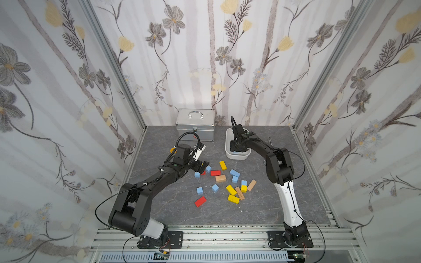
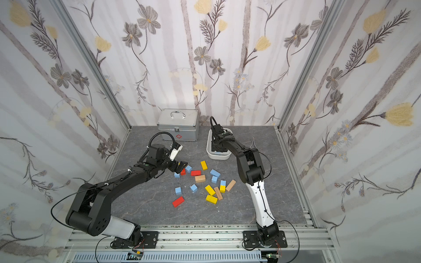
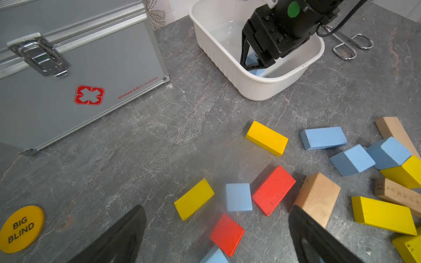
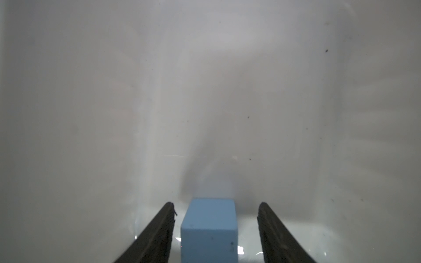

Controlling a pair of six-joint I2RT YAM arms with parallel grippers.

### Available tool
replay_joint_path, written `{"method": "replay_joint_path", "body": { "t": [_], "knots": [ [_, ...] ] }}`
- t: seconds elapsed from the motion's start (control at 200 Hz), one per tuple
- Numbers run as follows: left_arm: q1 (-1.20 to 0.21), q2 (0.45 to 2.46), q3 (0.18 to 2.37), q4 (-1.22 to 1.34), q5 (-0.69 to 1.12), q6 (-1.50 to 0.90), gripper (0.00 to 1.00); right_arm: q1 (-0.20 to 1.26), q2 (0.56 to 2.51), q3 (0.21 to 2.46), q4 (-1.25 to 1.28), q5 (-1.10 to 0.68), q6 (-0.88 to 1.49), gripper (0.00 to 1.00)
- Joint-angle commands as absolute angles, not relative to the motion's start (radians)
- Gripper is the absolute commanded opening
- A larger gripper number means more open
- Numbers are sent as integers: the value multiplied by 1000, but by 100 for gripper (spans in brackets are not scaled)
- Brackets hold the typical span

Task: Pick out the blue building blocks
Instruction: Place the building block in the storage box, then pick up the building block from the center of the board.

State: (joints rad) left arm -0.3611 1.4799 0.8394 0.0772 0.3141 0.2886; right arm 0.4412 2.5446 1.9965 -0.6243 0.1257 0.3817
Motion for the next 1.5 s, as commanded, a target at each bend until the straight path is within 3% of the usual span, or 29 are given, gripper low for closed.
{"method": "replay_joint_path", "body": {
  "t": [0.0, 0.34, 0.814, 1.019, 1.494],
  "knots": [
    [-362, 1471, 839, 86, 313, 306, 100, 444, 2513, 1997, -617, 158, 392, 64],
    [-362, 1410, 815, 139, 325, 300, 100, 445, 2395, 1954, -617, 210, 403, 72],
    [-372, 1225, 848, 84, 329, 265, 100, 477, 2066, 1742, -626, 265, 405, 80],
    [-436, 1163, 835, -22, 314, 315, 100, 503, 1915, 1599, -625, 248, 424, 82],
    [-563, 1091, 761, -44, 256, 281, 100, 614, 1676, 1303, -628, 237, 530, 100]
  ]
}}
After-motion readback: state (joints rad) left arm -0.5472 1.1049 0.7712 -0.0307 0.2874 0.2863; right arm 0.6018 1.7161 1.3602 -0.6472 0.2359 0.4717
